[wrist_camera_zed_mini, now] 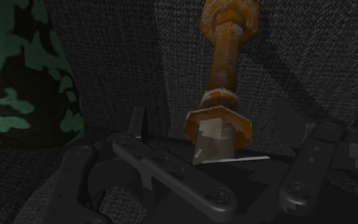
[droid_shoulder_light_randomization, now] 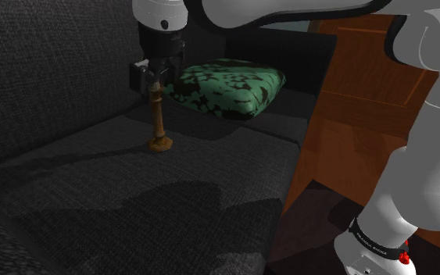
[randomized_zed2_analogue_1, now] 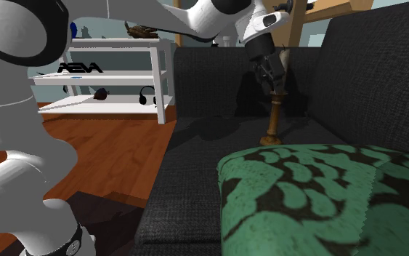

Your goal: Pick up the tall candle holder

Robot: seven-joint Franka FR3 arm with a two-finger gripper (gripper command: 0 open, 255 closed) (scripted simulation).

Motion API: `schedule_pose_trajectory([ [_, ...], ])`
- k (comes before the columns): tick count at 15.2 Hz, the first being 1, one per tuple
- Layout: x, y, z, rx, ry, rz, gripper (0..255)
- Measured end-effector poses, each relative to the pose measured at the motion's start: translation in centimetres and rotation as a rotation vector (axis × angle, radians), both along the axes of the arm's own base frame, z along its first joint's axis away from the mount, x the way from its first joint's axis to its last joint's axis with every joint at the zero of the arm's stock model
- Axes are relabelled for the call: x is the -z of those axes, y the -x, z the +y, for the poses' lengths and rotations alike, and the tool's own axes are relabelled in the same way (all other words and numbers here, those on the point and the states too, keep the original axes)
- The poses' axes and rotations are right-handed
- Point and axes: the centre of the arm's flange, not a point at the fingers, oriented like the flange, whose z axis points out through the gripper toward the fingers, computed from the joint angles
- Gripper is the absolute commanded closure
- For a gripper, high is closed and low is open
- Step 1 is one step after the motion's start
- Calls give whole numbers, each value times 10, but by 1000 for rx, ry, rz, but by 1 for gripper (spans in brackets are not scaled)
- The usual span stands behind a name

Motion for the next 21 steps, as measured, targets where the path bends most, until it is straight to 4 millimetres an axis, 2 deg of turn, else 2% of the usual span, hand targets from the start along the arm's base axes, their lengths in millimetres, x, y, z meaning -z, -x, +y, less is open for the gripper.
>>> schedule_pose_trajectory([
  [2,10,0,1,0,0,0,0],
  [3,12,-1,1,0,0,0,255],
  [13,13,-1,0,1,0,-2,255],
  [21,-23,0,1,0,0,-1,255],
])
